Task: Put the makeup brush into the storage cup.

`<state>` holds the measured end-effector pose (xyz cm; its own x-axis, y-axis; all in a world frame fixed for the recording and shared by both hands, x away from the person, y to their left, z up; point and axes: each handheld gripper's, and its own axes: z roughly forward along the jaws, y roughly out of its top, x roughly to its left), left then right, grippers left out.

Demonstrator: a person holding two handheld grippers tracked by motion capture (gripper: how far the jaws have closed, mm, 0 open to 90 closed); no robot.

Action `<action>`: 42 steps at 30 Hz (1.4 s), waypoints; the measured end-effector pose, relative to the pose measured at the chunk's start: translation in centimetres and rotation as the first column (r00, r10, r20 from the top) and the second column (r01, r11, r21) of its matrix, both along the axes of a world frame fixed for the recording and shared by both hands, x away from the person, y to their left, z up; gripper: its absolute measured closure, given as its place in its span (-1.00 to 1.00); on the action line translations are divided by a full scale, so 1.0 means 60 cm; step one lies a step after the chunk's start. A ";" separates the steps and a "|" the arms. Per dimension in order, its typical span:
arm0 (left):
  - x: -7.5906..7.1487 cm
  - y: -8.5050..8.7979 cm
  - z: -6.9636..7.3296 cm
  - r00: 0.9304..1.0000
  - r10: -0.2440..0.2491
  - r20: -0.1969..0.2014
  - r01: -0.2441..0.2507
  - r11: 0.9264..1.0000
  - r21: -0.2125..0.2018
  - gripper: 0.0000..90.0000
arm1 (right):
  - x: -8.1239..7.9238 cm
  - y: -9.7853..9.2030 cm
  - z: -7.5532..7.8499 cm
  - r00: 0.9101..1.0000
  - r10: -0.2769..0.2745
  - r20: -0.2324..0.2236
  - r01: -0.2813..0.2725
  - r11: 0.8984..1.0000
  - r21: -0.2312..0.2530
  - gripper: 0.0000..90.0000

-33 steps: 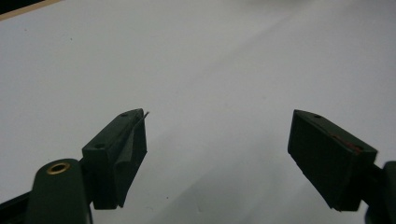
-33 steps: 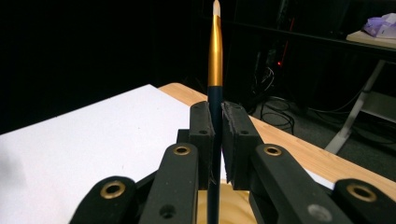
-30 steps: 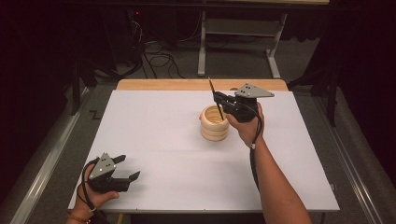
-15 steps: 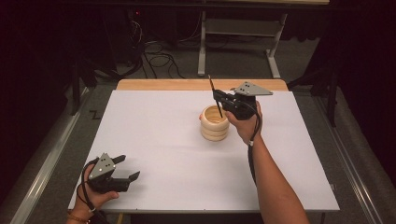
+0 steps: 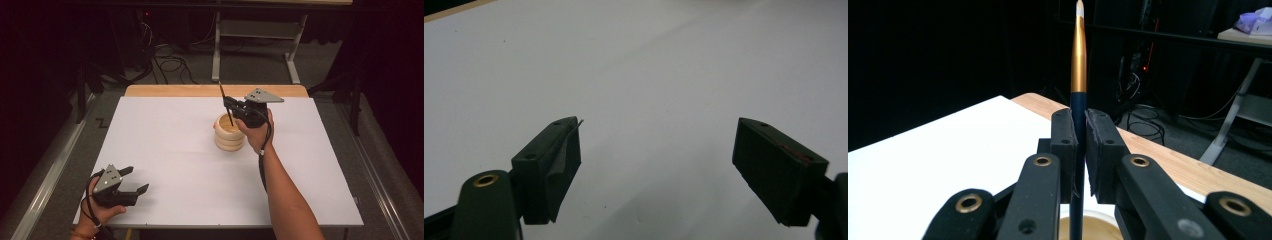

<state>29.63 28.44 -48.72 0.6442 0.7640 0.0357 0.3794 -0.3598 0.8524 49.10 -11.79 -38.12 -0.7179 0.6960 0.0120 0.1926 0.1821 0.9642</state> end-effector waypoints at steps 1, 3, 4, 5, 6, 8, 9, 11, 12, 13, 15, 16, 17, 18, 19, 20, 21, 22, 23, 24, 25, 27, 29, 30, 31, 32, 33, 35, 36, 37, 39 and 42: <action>0.000 0.000 0.000 1.000 0.000 0.000 0.000 1.000 0.000 -0.55 | 0.001 0.000 -0.001 1.000 0.001 -0.003 -0.001 1.000 0.001 0.88; 0.000 0.000 0.000 1.000 0.000 0.000 0.000 1.000 0.000 -0.55 | 0.003 0.000 -0.004 1.000 -0.007 -0.008 0.007 1.000 0.001 0.88; 0.000 0.000 0.000 1.000 0.000 -0.001 0.000 1.000 0.000 -0.55 | 0.005 -0.001 -0.005 1.000 -0.002 -0.001 0.002 1.000 0.000 0.88; 0.000 0.000 0.000 1.000 0.000 -0.001 0.000 1.000 0.000 -0.55 | 0.005 -0.001 -0.005 1.000 -0.002 -0.001 0.002 1.000 0.000 0.88; 0.000 0.000 -0.001 1.000 -0.001 -0.002 0.001 1.000 -0.001 -0.55 | 0.009 -0.002 -0.007 1.000 -0.010 -0.003 0.010 1.000 -0.005 0.88; 0.000 -0.001 -0.001 1.000 0.000 -0.002 0.000 1.000 -0.002 -0.55 | 0.011 -0.003 -0.010 1.000 -0.015 -0.014 0.015 1.000 0.006 0.88; 0.000 0.000 -0.001 1.000 -0.002 -0.003 0.002 1.000 -0.003 -0.55 | 0.013 -0.004 -0.011 1.000 -0.013 -0.009 0.014 1.000 0.002 0.88; 0.000 0.000 -0.001 1.000 -0.002 -0.003 0.002 1.000 -0.003 -0.55 | 0.014 -0.005 -0.012 1.000 -0.019 -0.014 0.019 1.000 0.004 0.88; 0.000 0.001 -0.001 1.000 -0.002 -0.002 0.002 1.000 -0.005 -0.55 | 0.016 -0.006 -0.013 1.000 -0.019 -0.014 0.019 1.000 0.002 0.88; 0.000 0.001 -0.001 1.000 -0.002 -0.003 0.002 1.000 -0.006 -0.55 | 0.019 -0.006 -0.016 0.999 -0.030 -0.019 0.030 1.000 0.002 0.88; 0.000 0.001 -0.001 1.000 -0.003 -0.003 0.003 1.000 -0.005 -0.55 | 0.023 -0.007 -0.020 1.000 -0.024 -0.018 0.024 1.000 0.007 0.88; 0.000 0.001 -0.001 1.000 -0.003 -0.002 0.003 1.000 -0.003 -0.55 | 0.025 -0.006 -0.021 0.999 -0.030 -0.024 0.030 1.000 0.002 0.88; 0.000 0.001 -0.001 1.000 -0.003 -0.002 0.003 1.000 -0.005 -0.55 | 0.027 -0.006 -0.023 0.999 -0.032 -0.023 0.031 1.000 -0.002 0.88; 0.000 0.001 -0.001 1.000 -0.003 -0.002 0.003 1.000 -0.005 -0.55 | 0.029 -0.006 -0.026 0.999 -0.031 -0.025 0.031 1.000 -0.001 0.88; 0.000 0.001 -0.001 1.000 -0.003 -0.002 0.003 1.000 -0.005 -0.55 | 0.029 -0.006 -0.026 0.999 -0.031 -0.025 0.031 1.000 -0.001 0.88; 0.000 0.001 -0.001 1.000 -0.004 -0.002 0.004 1.000 -0.004 -0.55 | 0.033 -0.006 -0.030 0.999 -0.039 -0.036 0.039 0.999 0.003 0.88; 0.000 0.002 -0.001 1.000 -0.004 -0.001 0.004 1.000 -0.003 -0.55 | 0.034 -0.005 -0.032 0.998 -0.039 -0.039 0.039 0.999 0.007 0.88; 0.000 0.002 -0.001 1.000 -0.005 -0.001 0.005 1.000 -0.002 -0.55 | 0.035 -0.005 -0.034 0.998 -0.042 -0.043 0.042 0.999 0.000 0.88; 0.000 0.002 -0.001 1.000 -0.005 -0.001 0.005 1.000 -0.002 -0.55 | 0.035 -0.005 -0.034 0.998 -0.042 -0.043 0.042 0.999 0.000 0.88; 0.000 0.002 -0.001 1.000 -0.007 -0.001 0.007 1.000 -0.002 -0.55 | 0.037 -0.005 -0.038 0.998 -0.043 -0.050 0.043 0.999 0.006 0.88; 0.000 0.002 -0.001 1.000 -0.007 -0.001 0.007 1.000 -0.002 -0.55 | 0.037 -0.005 -0.038 0.998 -0.043 -0.050 0.043 0.999 0.006 0.88; -0.001 0.003 -0.001 1.000 -0.006 0.000 0.006 1.000 -0.004 -0.55 | 0.039 -0.005 -0.041 0.997 -0.047 -0.054 0.047 0.999 0.001 0.88; -0.001 0.003 -0.001 1.000 -0.007 -0.001 0.007 1.000 -0.004 -0.55 | 0.041 -0.005 -0.044 0.998 -0.042 -0.054 0.042 0.999 0.001 0.88; -0.001 0.003 -0.001 1.000 -0.005 0.001 0.005 1.000 -0.005 -0.55 | 0.041 -0.004 -0.046 0.997 -0.042 -0.058 0.042 0.999 -0.001 0.88; -0.001 0.002 -0.001 1.000 -0.003 0.001 0.003 1.000 -0.008 -0.55 | 0.041 -0.004 -0.047 0.997 -0.041 -0.062 0.041 0.999 -0.003 0.88; -0.002 0.002 -0.001 1.000 -0.004 0.001 0.004 1.000 -0.009 -0.55 | 0.040 -0.004 -0.050 0.997 -0.043 -0.061 0.044 0.999 0.004 0.88; -0.002 0.002 -0.001 1.000 -0.004 0.001 0.004 1.000 -0.008 -0.55 | 0.040 -0.004 -0.050 0.997 -0.043 -0.061 0.044 0.999 0.004 0.88; -0.002 0.002 -0.001 1.000 -0.003 0.001 0.003 1.000 -0.007 -0.55 | 0.039 -0.004 -0.051 0.997 -0.039 -0.062 0.039 0.999 0.006 0.88; -0.002 0.002 -0.001 1.000 -0.003 0.002 0.003 1.000 -0.007 -0.55 | 0.038 -0.004 -0.052 0.997 -0.042 -0.064 0.042 0.999 0.003 0.88; -0.002 0.002 0.000 1.000 -0.001 0.004 0.001 1.000 -0.006 -0.55 | 0.037 -0.004 -0.054 0.997 -0.039 -0.063 0.039 0.999 0.000 0.88; -0.003 0.003 0.001 1.000 0.000 0.006 0.000 1.000 -0.007 -0.55 | 0.034 -0.004 -0.057 0.997 -0.046 -0.068 0.045 0.999 -0.007 0.88; -0.003 0.003 0.000 1.000 0.000 0.004 0.000 1.000 -0.009 -0.55 | 0.032 -0.001 -0.058 0.997 -0.038 -0.065 0.037 0.999 -0.016 0.88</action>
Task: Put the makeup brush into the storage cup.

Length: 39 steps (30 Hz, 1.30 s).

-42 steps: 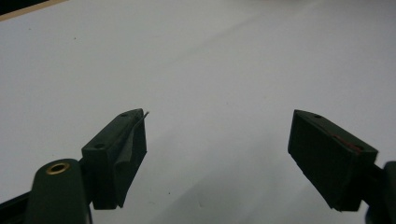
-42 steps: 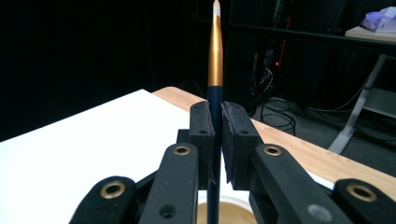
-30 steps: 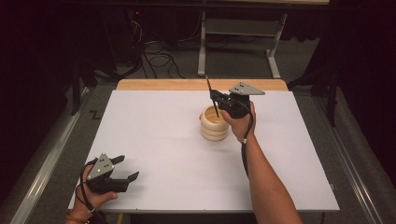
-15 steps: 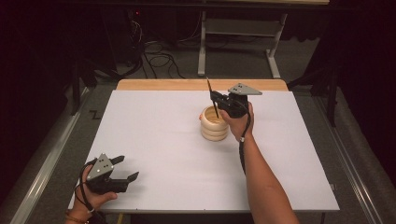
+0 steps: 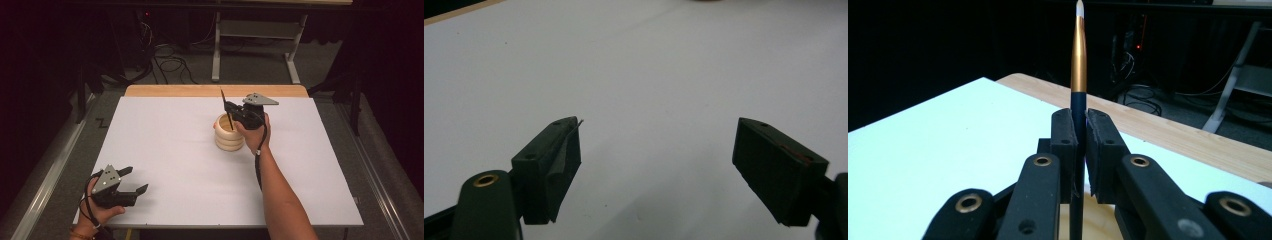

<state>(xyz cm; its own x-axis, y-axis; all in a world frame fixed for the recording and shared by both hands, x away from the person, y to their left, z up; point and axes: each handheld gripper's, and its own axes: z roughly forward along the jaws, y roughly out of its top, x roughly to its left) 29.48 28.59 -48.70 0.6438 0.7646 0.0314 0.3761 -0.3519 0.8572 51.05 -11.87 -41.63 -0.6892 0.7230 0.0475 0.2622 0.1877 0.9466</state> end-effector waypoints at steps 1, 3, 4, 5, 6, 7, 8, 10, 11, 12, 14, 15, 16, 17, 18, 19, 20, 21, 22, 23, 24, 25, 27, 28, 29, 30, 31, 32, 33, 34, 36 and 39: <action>0.001 -0.001 0.000 1.000 0.000 -0.002 0.000 1.000 0.001 -0.55 | -0.003 0.003 -0.002 1.000 0.007 0.003 -0.007 1.000 -0.015 0.88; 0.001 -0.001 0.000 1.000 0.001 -0.002 -0.001 1.000 0.001 -0.55 | -0.004 0.004 -0.003 1.000 0.006 -0.002 -0.006 1.000 -0.016 0.88; 0.001 -0.001 0.000 1.000 0.003 -0.001 -0.003 1.000 0.002 -0.55 | -0.005 0.004 -0.003 1.000 0.006 -0.002 -0.006 1.000 -0.022 0.88; 0.000 -0.001 0.000 1.000 0.003 0.000 -0.003 1.000 0.002 -0.55 | -0.006 0.004 -0.004 1.000 0.008 0.000 -0.008 1.000 -0.025 0.88; 0.000 -0.001 0.000 1.000 0.003 0.000 -0.003 1.000 0.002 -0.55 | -0.006 0.004 -0.004 1.000 0.008 0.000 -0.008 1.000 -0.025 0.88; 0.000 -0.001 0.000 1.000 0.002 0.000 -0.002 1.000 0.002 -0.55 | -0.007 0.003 -0.005 1.000 0.003 -0.007 -0.003 1.000 -0.026 0.88; 0.000 -0.001 0.000 1.000 0.002 0.000 -0.002 1.000 0.002 -0.55 | -0.009 0.002 -0.005 1.000 0.005 -0.004 -0.005 0.999 -0.034 0.88; 0.000 -0.001 0.000 1.000 0.001 0.001 -0.001 1.000 0.001 -0.55 | -0.009 0.001 -0.005 1.000 0.007 -0.003 -0.007 0.999 -0.035 0.88; 0.000 -0.002 0.000 1.000 0.000 0.002 0.000 1.000 0.002 -0.55 | -0.011 -0.001 -0.006 1.000 0.009 -0.008 -0.009 0.999 -0.032 0.88; 0.000 -0.002 0.000 1.000 0.000 0.002 0.000 1.000 0.002 -0.55 | -0.011 -0.001 -0.006 1.000 0.009 -0.008 -0.009 0.999 -0.032 0.88; 0.000 -0.001 0.000 1.000 0.002 0.005 -0.002 1.000 0.002 -0.55 | -0.012 -0.003 -0.008 1.000 0.010 -0.009 -0.010 0.999 -0.040 0.88; 0.000 -0.001 0.000 1.000 0.002 0.005 -0.002 1.000 0.002 -0.55 | -0.013 -0.003 -0.008 1.000 0.007 -0.012 -0.008 0.999 -0.039 0.88; 0.000 -0.001 0.000 1.000 0.004 0.005 -0.004 1.000 0.003 -0.55 | -0.013 -0.003 -0.008 1.000 0.007 -0.012 -0.008 0.999 -0.039 0.88; 0.000 -0.002 0.001 1.000 0.007 0.011 -0.007 1.000 0.011 -0.56 | -0.013 -0.004 -0.009 1.000 0.009 -0.013 -0.009 0.999 -0.040 0.88; 0.000 -0.002 0.001 1.000 0.007 0.011 -0.007 1.000 0.011 -0.56 | -0.013 -0.005 -0.009 1.000 0.006 -0.018 -0.006 0.999 -0.037 0.88; 0.000 -0.002 0.001 1.000 0.007 0.010 -0.007 1.000 0.010 -0.56 | -0.013 -0.005 -0.009 1.000 0.006 -0.018 -0.006 0.999 -0.037 0.88; 0.000 -0.002 0.001 1.000 0.007 0.010 -0.007 1.000 0.012 -0.56 | -0.012 -0.006 -0.010 1.000 0.010 -0.017 -0.010 0.999 -0.038 0.88; 0.000 -0.002 0.001 1.000 0.006 0.011 -0.006 1.000 0.015 -0.56 | -0.013 -0.007 -0.009 1.000 0.005 -0.017 -0.006 0.999 -0.038 0.88; 0.000 -0.002 0.001 1.000 0.005 0.009 -0.005 1.000 0.015 -0.56 | -0.013 -0.008 -0.009 1.000 0.005 -0.018 -0.006 0.999 -0.031 0.88; 0.000 -0.002 0.001 1.000 0.005 0.009 -0.005 1.000 0.015 -0.56 | -0.013 -0.008 -0.009 1.000 0.005 -0.018 -0.006 0.999 -0.031 0.88; 0.000 -0.002 0.000 1.000 0.005 0.008 -0.005 1.000 0.016 -0.56 | -0.013 -0.009 -0.008 1.000 0.007 -0.021 -0.007 1.000 -0.028 0.88; 0.000 -0.002 0.000 1.000 0.005 0.008 -0.005 1.000 0.016 -0.56 | -0.013 -0.009 -0.008 1.000 0.003 -0.020 -0.003 0.999 -0.032 0.88; 0.000 -0.002 0.000 1.000 0.006 0.008 -0.006 1.000 0.015 -0.56 | -0.014 -0.010 -0.009 1.000 0.003 -0.017 -0.003 0.999 -0.033 0.88; 0.000 -0.002 0.000 1.000 0.006 0.008 -0.006 1.000 0.013 -0.56 | -0.014 -0.010 -0.009 1.000 0.004 -0.019 -0.005 0.999 -0.035 0.88; 0.000 -0.002 0.000 1.000 0.005 0.006 -0.005 1.000 0.014 -0.56 | -0.015 -0.011 -0.010 1.000 0.000 -0.019 -0.001 0.999 -0.035 0.88; 0.001 -0.002 0.000 1.000 0.005 0.006 -0.005 1.000 0.018 -0.56 | -0.015 -0.011 -0.011 1.000 0.002 -0.024 -0.003 1.000 -0.030 0.88; 0.000 -0.002 0.000 1.000 0.005 0.007 -0.005 1.000 0.015 -0.56 | -0.015 -0.011 -0.011 1.000 0.005 -0.025 -0.005 0.999 -0.031 0.88; 0.000 -0.002 0.000 1.000 0.003 0.007 -0.003 1.000 0.016 -0.56 | -0.015 -0.011 -0.011 1.000 0.008 -0.021 -0.009 0.999 -0.033 0.88; 0.000 -0.002 0.000 1.000 0.003 0.007 -0.003 1.000 0.016 -0.56 | -0.015 -0.010 -0.010 1.000 0.008 -0.021 -0.009 0.999 -0.035 0.88; 0.000 -0.002 0.000 1.000 0.003 0.006 -0.003 1.000 0.016 -0.56 | -0.015 -0.010 -0.010 1.000 0.008 -0.021 -0.009 0.999 -0.035 0.88; 0.000 -0.002 0.000 1.000 0.005 0.005 -0.005 1.000 0.015 -0.56 | -0.016 -0.010 -0.010 1.000 0.004 -0.021 -0.005 0.999 -0.036 0.88; 0.000 -0.002 0.000 1.000 0.006 0.005 -0.006 1.000 0.016 -0.56 | -0.016 -0.011 -0.009 1.000 0.003 -0.023 -0.004 0.999 -0.037 0.88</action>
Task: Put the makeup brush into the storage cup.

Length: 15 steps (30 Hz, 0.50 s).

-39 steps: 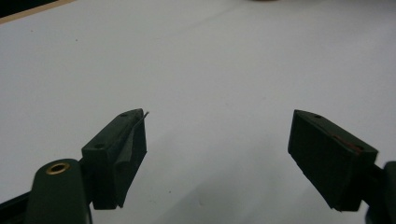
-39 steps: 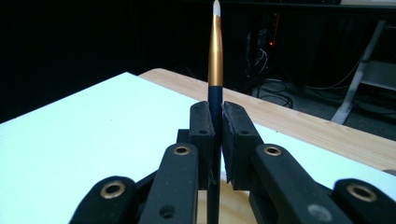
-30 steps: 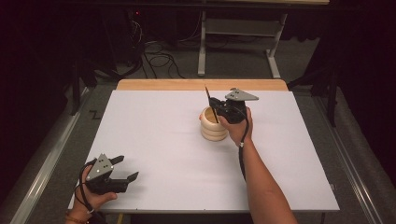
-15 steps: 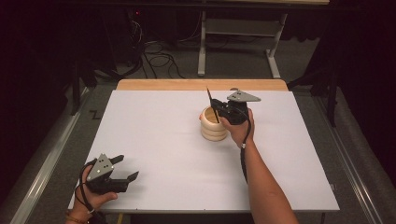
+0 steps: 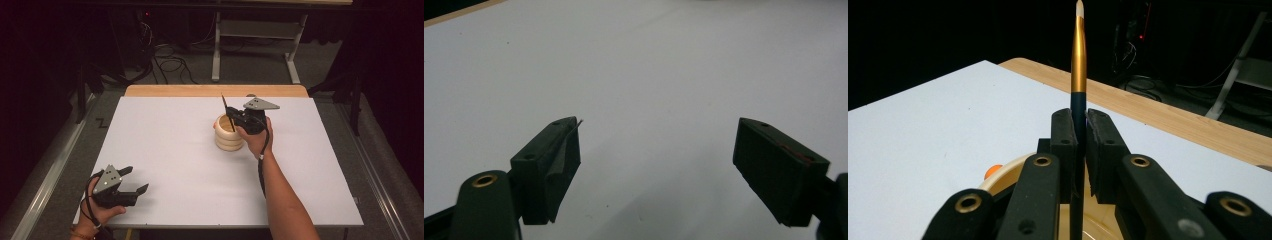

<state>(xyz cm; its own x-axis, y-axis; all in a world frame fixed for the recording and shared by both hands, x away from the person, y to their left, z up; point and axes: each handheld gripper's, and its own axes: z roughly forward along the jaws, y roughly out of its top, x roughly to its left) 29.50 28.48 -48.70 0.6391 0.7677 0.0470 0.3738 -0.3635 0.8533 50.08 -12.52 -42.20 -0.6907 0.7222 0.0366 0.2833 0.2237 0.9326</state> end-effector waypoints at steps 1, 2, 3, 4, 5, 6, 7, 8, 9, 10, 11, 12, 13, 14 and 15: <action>0.000 0.000 0.000 1.000 0.001 0.000 -0.001 1.000 -0.003 -0.56 | 0.000 -0.001 0.000 1.000 -0.002 0.001 0.002 1.000 -0.001 0.88; 0.000 0.000 0.000 1.000 0.000 0.000 0.000 1.000 0.000 -0.56 | 0.000 -0.001 0.000 1.000 0.001 0.002 -0.001 1.000 0.005 0.88; 0.000 0.000 0.000 1.000 0.000 -0.001 0.000 1.000 0.000 -0.56 | 0.001 -0.002 0.001 1.000 0.001 0.003 -0.001 1.000 0.004 0.87; 0.000 0.000 0.000 1.000 0.001 -0.001 -0.001 1.000 0.000 -0.56 | 0.000 -0.003 0.001 1.000 0.003 0.001 -0.003 1.000 0.005 0.84; 0.000 0.000 0.000 1.000 0.001 -0.001 -0.001 1.000 -0.001 -0.56 | 0.000 -0.004 0.002 1.000 0.000 0.006 0.000 1.000 0.003 0.77; 0.000 0.000 0.000 1.000 0.001 -0.001 -0.001 1.000 -0.001 -0.56 | 0.000 -0.005 0.003 1.000 0.000 0.009 0.000 1.000 0.005 0.75; 0.000 0.000 0.000 1.000 0.001 -0.001 -0.001 1.000 -0.001 -0.56 | 0.000 -0.006 0.003 1.000 0.000 0.011 0.000 1.000 0.008 0.70; 0.000 0.000 0.000 1.000 0.000 -0.002 0.000 1.000 -0.001 -0.56 | -0.001 -0.007 0.004 1.000 -0.007 0.007 0.007 1.000 0.010 0.65; 0.000 0.000 0.000 1.000 0.000 -0.002 0.000 1.000 -0.003 -0.56 | -0.001 -0.008 0.005 1.000 -0.005 0.012 0.005 1.000 0.009 0.62; 0.000 0.000 0.000 1.000 0.000 -0.002 0.000 1.000 -0.003 -0.56 | -0.002 -0.009 0.006 1.000 -0.006 0.009 0.006 1.000 0.013 0.58; 0.001 0.000 -0.001 1.000 0.002 -0.002 -0.002 1.000 -0.002 -0.56 | -0.003 -0.009 0.006 1.000 -0.007 0.008 0.007 1.000 0.013 0.55; 0.001 0.000 -0.001 1.000 0.003 -0.002 -0.003 1.000 -0.001 -0.56 | -0.003 -0.010 0.007 1.000 -0.010 0.009 0.010 1.000 0.010 0.54; 0.001 0.000 0.000 1.000 0.002 -0.002 -0.002 1.000 -0.001 -0.56 | -0.003 -0.011 0.007 1.000 -0.007 0.011 0.007 1.000 0.011 0.53; 0.000 -0.001 0.000 1.000 0.001 -0.001 -0.001 1.000 -0.001 -0.56 | -0.004 -0.011 0.007 1.000 -0.010 0.015 0.010 1.000 0.009 0.49; 0.000 -0.001 0.000 1.000 0.001 -0.001 -0.001 1.000 -0.001 -0.56 | -0.004 -0.012 0.008 1.000 -0.013 0.014 0.013 1.000 0.005 0.45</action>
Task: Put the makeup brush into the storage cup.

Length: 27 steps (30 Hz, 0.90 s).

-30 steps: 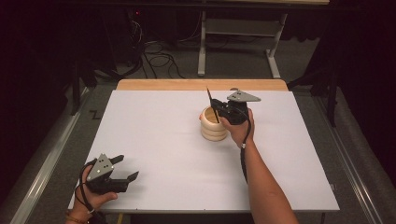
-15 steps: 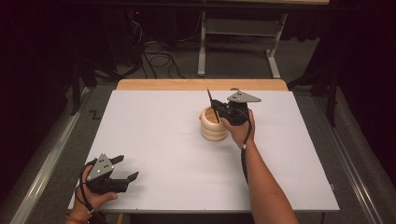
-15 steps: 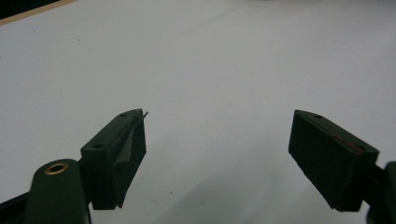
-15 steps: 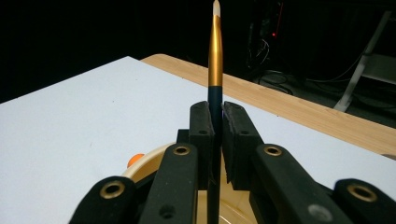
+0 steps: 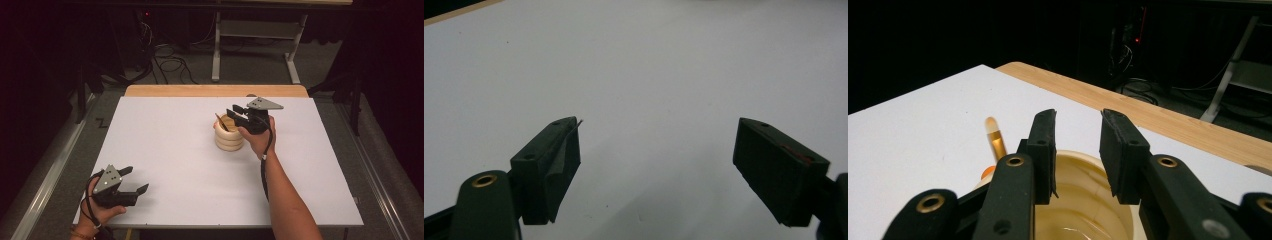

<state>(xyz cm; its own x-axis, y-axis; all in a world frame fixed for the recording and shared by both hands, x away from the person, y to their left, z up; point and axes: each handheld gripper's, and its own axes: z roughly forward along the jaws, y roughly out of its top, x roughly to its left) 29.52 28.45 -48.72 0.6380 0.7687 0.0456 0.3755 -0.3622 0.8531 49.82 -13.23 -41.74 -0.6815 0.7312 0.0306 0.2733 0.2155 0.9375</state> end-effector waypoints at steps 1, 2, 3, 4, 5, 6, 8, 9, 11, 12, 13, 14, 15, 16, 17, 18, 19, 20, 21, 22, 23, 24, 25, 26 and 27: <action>0.000 0.000 0.000 1.000 0.000 0.001 0.000 1.000 0.000 -0.56 | 0.000 -0.001 0.000 1.000 0.004 0.003 -0.004 1.000 -0.002 0.40; 0.000 0.000 0.000 1.000 0.000 0.001 0.000 1.000 0.000 -0.56 | -0.001 -0.001 0.001 1.000 0.002 0.002 -0.002 1.000 -0.002 0.37; 0.000 0.000 0.000 1.000 0.000 0.000 0.000 1.000 0.000 -0.56 | -0.002 -0.002 0.001 1.000 -0.005 -0.001 0.005 1.000 0.000 0.32; 0.000 0.000 0.000 1.000 0.000 0.000 0.000 1.000 0.000 -0.56 | -0.002 -0.003 0.002 1.000 -0.004 0.002 0.004 1.000 -0.002 0.27; 0.000 0.000 0.000 1.000 0.000 0.001 0.000 1.000 -0.001 -0.56 | -0.002 -0.003 0.002 1.000 -0.004 0.002 0.004 1.000 -0.002 0.27; 0.000 0.000 0.000 1.000 0.000 0.001 0.000 1.000 -0.001 -0.56 | -0.003 -0.004 0.002 1.000 0.000 -0.002 0.000 1.000 -0.001 0.21; 0.000 0.000 0.000 1.000 0.000 0.001 0.000 1.000 0.000 -0.57 | -0.003 -0.005 0.003 1.000 -0.006 0.001 0.006 1.000 0.003 0.08; 0.000 0.000 0.000 1.000 0.000 0.001 0.000 1.000 0.000 -0.57 | -0.003 -0.005 0.003 1.000 -0.006 0.001 0.006 1.000 0.003 0.08; 0.000 0.000 0.000 1.000 0.001 0.002 -0.001 1.000 0.001 -0.57 | -0.005 -0.006 0.004 1.000 -0.006 0.002 0.006 1.000 -0.004 0.01; 0.000 0.000 0.000 1.000 0.001 0.001 -0.001 1.000 0.001 -0.57 | -0.006 -0.005 0.005 1.000 -0.017 0.011 0.018 1.000 -0.013 -0.04; 0.000 0.000 0.000 1.000 0.001 0.001 -0.001 1.000 0.001 -0.57 | -0.006 -0.005 0.005 1.000 -0.017 0.011 0.018 1.000 -0.013 -0.04; 0.000 0.000 0.000 1.000 0.000 0.001 0.000 1.000 0.001 -0.57 | -0.007 -0.005 0.006 1.000 -0.022 0.009 0.022 1.000 -0.013 -0.13; 0.000 0.000 0.000 1.000 -0.001 -0.001 0.001 1.000 -0.001 -0.57 | -0.007 -0.005 0.006 1.000 -0.020 0.012 0.021 1.000 -0.012 -0.17; 0.001 0.000 0.000 1.000 -0.002 -0.002 0.002 1.000 -0.001 -0.57 | -0.008 -0.004 0.007 1.000 -0.024 0.007 0.024 1.000 -0.014 -0.26; 0.001 -0.001 0.000 1.000 -0.002 -0.002 0.002 1.000 0.000 -0.57 | -0.008 -0.003 0.007 0.999 -0.031 0.013 0.032 0.999 -0.025 -0.36; 0.001 -0.001 0.000 1.000 -0.002 -0.001 0.002 1.000 -0.001 -0.57 | -0.009 -0.001 0.007 0.999 -0.041 0.010 0.042 0.998 -0.039 -0.39; 0.001 -0.001 0.000 1.000 -0.002 -0.001 0.002 1.000 -0.001 -0.57 | -0.009 -0.001 0.007 0.999 -0.041 0.010 0.042 0.998 -0.039 -0.39; 0.001 0.000 0.000 1.000 -0.002 -0.001 0.002 1.000 0.001 -0.57 | -0.011 0.000 0.007 0.999 -0.049 0.022 0.050 0.997 -0.057 -0.51; 0.001 0.000 0.000 1.000 -0.002 -0.002 0.002 1.000 0.000 -0.57 | -0.012 0.000 0.007 0.998 -0.051 0.026 0.052 0.997 -0.055 -0.54; 0.001 0.000 0.000 1.000 -0.002 -0.002 0.002 1.000 0.000 -0.57 | -0.012 -0.001 0.007 0.999 -0.046 0.024 0.047 0.998 -0.050 -0.54; 0.000 -0.001 0.000 1.000 -0.002 0.000 0.002 1.000 0.001 -0.57 | -0.013 -0.001 0.007 0.999 -0.048 0.023 0.049 0.998 -0.050 -0.58; 0.000 -0.001 0.000 1.000 -0.001 0.001 0.001 1.000 0.000 -0.57 | -0.013 -0.001 0.007 0.999 -0.048 0.023 0.049 0.998 -0.050 -0.58; 0.000 -0.001 0.000 1.000 -0.002 0.001 0.002 1.000 0.000 -0.57 | -0.013 -0.001 0.008 0.998 -0.054 0.025 0.055 0.997 -0.058 -0.61; 0.001 -0.001 0.000 1.000 -0.002 0.000 0.002 1.000 0.002 -0.57 | -0.014 -0.002 0.009 0.998 -0.060 0.024 0.062 0.996 -0.065 -0.61; 0.001 -0.001 0.000 1.000 -0.002 0.000 0.002 1.000 0.001 -0.57 | -0.014 -0.002 0.009 0.998 -0.060 0.024 0.062 0.996 -0.065 -0.61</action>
